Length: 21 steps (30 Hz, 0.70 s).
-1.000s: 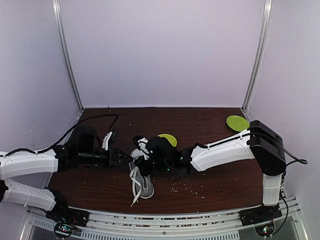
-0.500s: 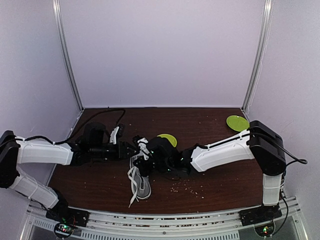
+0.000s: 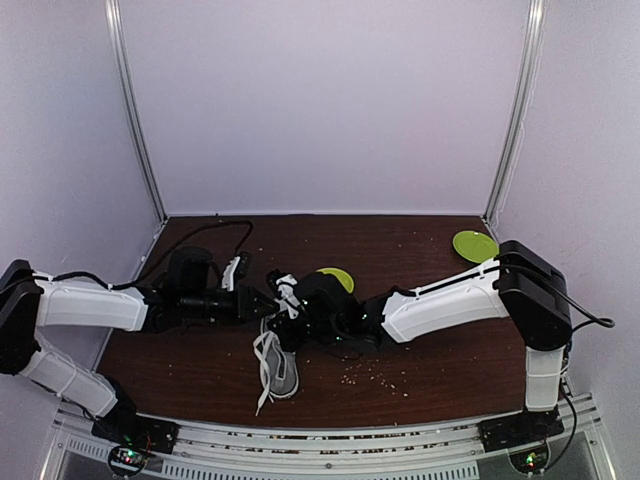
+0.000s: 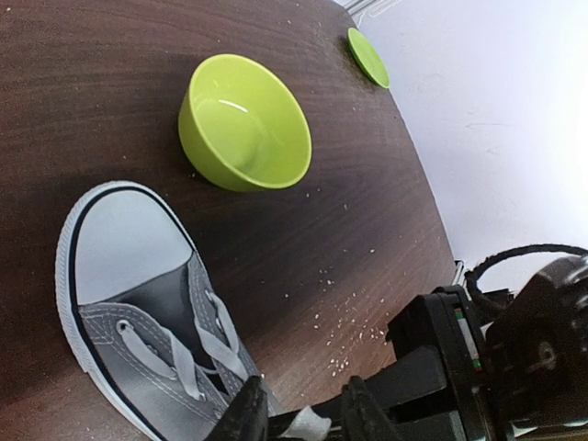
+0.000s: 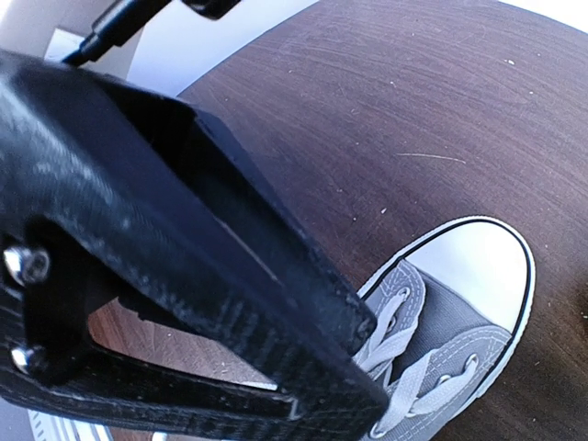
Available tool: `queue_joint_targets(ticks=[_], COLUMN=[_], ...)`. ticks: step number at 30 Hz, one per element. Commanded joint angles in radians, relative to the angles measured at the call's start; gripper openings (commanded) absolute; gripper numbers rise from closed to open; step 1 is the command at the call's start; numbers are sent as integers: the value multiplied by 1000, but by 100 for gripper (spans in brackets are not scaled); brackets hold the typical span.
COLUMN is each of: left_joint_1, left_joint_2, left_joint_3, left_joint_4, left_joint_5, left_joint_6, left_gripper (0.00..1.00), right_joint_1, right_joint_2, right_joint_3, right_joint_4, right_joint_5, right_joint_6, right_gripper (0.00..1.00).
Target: Tie the shoes
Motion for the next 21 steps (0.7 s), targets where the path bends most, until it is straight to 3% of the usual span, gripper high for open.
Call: queue_joint_targets(ticks=[1,6,8,10,14,16,18,21], left_joint_1=[-8,-10,-11,-11,-11,-12,-12,-12], left_joint_2=[11,27,27,24,19,13,7,1], left_joint_3=[-16,-20,-30,-36,-51,-62,-67,-69], left_joint_4=[50,81,96,100,116,125,125,120], left_joint_5=[22,34,33,22,3,-5,-11,-16], left_joint_6=[-9,-28,-35,-37,-50,-53,-49,-45], left_gripper=[24,1,0,0,0,0,0,0], right_joint_1=[-10,-9,-10,-10,-10,-7,3,47], right_joint_2=[16,13,11,5,-57,-109,-164,-213], right_joint_3=[3,1,2,2,-28,-59,-82,-71], right_joint_4=[28,26,20,13,-23,-61,-142,-304], right_joint_5=[-1,1,10,15,43,60,87,120], right_joint_6=[3,4,6,4,-6,-10,-21,-54], right_gripper=[0,0,0,12,52,64,72,73])
